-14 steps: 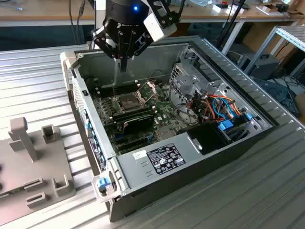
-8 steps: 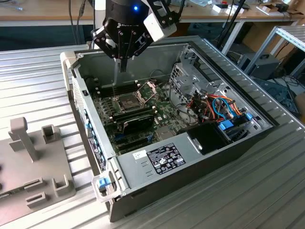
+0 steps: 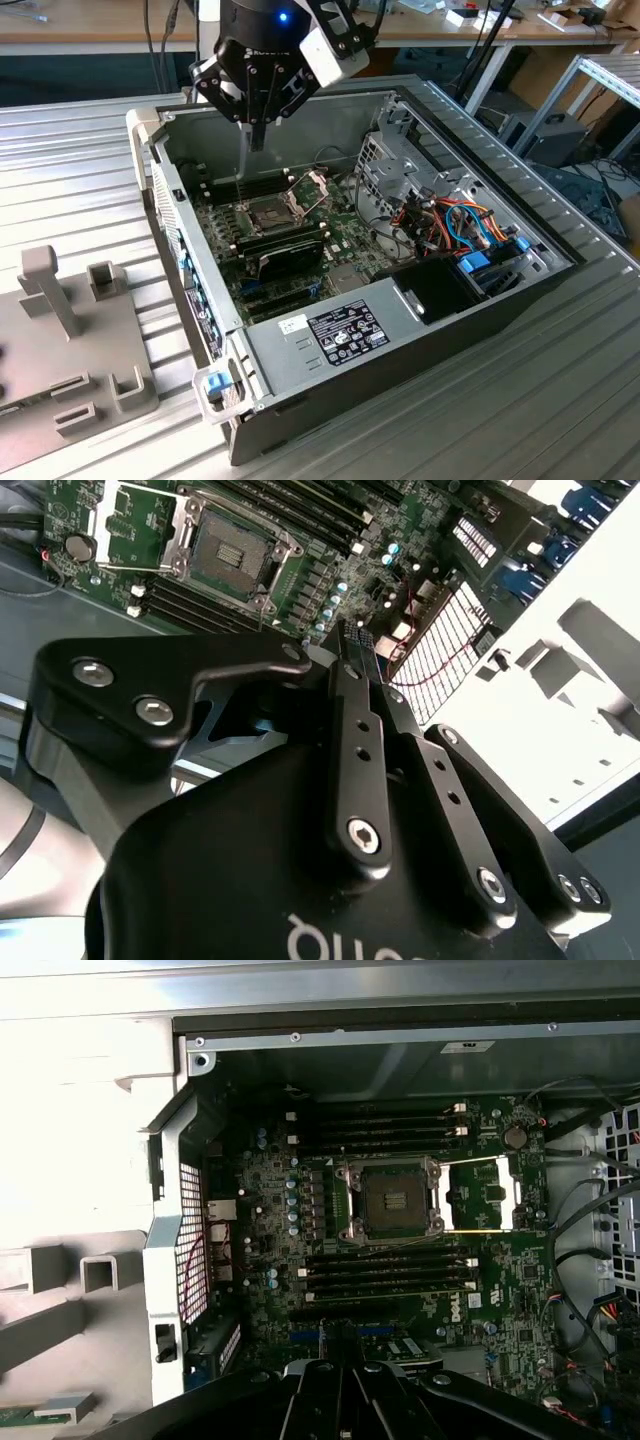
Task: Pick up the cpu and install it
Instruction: 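Reach for the cpu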
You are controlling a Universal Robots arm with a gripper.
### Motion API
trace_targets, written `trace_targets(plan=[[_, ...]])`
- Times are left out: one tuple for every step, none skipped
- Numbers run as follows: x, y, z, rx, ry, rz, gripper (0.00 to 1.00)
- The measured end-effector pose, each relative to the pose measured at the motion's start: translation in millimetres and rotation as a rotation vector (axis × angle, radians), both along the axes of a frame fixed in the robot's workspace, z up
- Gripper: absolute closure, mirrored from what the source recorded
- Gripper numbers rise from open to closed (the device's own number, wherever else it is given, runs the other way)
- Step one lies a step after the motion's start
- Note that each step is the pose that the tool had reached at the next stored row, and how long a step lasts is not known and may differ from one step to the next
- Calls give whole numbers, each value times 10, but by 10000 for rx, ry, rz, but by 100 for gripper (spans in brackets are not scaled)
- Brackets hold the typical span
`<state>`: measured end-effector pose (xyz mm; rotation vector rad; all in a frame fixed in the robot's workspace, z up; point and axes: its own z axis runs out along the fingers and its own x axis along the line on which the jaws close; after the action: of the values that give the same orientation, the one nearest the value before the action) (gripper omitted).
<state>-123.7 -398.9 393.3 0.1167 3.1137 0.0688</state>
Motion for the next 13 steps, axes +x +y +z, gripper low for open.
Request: trace_targets(plan=[[-4,0,0,0,0,0,89],[-8,0,0,0,0,1,89],[-13,0,0,0,0,1,89],[-19,0,0,0,0,0,89],[-23,0,0,0,0,0,89],[-27,0,0,0,0,0,89],[-30,0,0,1,0,1,89],[-31,0,0,0,0,3,89],[-34,0,0,0,0,1,89],[-35,0,0,0,0,0,89],[-35,0,0,0,0,1,89],[-35,0,0,0,0,1,89],[-38,0,0,0,0,0,89]])
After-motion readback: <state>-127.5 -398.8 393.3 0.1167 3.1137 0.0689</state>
